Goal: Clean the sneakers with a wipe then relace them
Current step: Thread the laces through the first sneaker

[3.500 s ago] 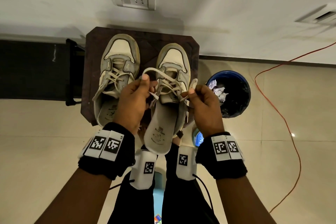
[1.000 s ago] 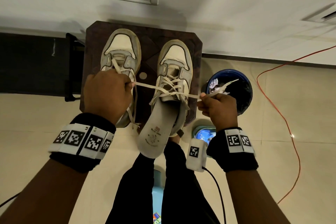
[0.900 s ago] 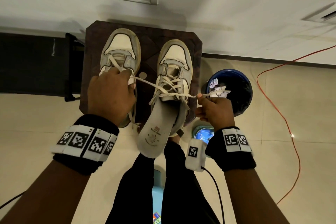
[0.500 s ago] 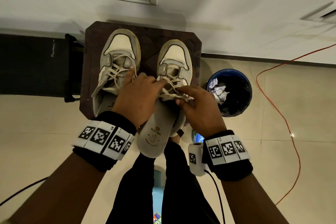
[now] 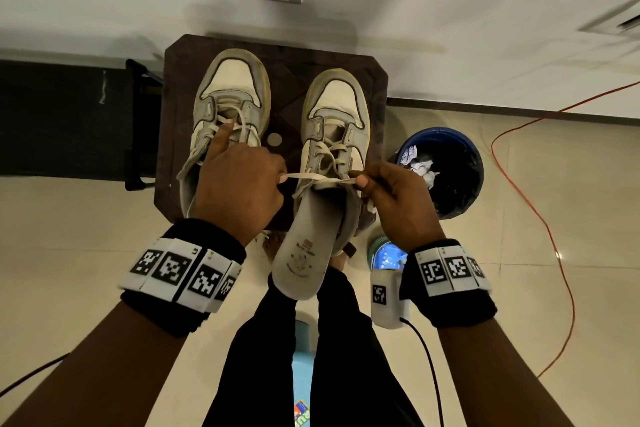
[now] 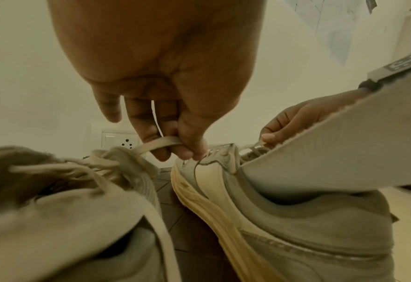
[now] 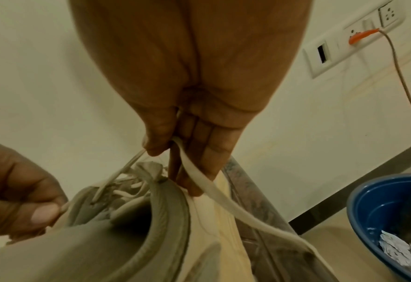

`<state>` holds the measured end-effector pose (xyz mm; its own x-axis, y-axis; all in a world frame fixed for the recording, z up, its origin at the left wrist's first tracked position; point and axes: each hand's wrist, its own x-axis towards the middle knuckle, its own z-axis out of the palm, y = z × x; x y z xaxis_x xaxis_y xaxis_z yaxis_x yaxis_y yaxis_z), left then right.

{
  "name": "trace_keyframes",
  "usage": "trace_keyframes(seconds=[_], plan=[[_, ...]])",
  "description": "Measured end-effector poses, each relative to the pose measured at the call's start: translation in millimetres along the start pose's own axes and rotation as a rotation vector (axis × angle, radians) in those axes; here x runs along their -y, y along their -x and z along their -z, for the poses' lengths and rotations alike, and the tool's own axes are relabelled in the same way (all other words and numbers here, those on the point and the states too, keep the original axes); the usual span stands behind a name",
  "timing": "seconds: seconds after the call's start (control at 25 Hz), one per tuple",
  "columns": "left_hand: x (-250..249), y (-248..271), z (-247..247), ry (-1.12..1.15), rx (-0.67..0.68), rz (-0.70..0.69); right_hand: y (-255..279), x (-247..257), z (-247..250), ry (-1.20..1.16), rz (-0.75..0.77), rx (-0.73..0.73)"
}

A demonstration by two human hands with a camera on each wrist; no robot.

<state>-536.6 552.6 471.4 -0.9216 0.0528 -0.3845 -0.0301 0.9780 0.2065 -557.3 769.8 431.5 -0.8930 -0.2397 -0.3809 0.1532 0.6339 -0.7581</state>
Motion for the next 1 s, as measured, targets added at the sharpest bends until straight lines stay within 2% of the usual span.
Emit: trace_keyframes(seconds=[0.16,0.28,0.36,0.48,0.52,0.68,0.76,0.88,1.0], plan=[[4.2,-5.3,-0.5,-0.018,0.038,-0.014,-3.0,-1.1,1.9,-0.044,-0.046,0.032],[5.9,-4.1,-0.5,0.089,0.043,-0.007,-2.9,4.2,2.9,-0.107,-0.051,0.003],[6.1,0.9,-2.3,0.312,0.022,0.021,0.7,12.9,2.0,-0.192,-0.038,-0.009],[1.8,8.9,2.1,0.882,0.044,0.13,3.3,25.2,0.3,-0.404,-0.034,-0.057],[-1.3,9.4,4.1,1.009,0.046,0.144,1.9,27.5,-0.2,-0.476,-0.031,-0.074],[-14.4,3.1,6.6,1.294,0.052,0.154,-5.5,32.9,-10.4,-0.655,-0.035,-0.074],[-21.7,-2.6,4.6,1.346,0.015,0.159,-7.9,33.9,-13.2,-0.676,-0.032,-0.061],[-29.3,-8.6,2.1,1.302,-0.097,0.184,-9.5,33.8,-13.3,-0.668,-0.014,-0.065],[-31.4,-11.4,-0.4,1.251,-0.099,0.197,-10.7,37.0,-13.1,-0.67,-0.013,-0.06]])
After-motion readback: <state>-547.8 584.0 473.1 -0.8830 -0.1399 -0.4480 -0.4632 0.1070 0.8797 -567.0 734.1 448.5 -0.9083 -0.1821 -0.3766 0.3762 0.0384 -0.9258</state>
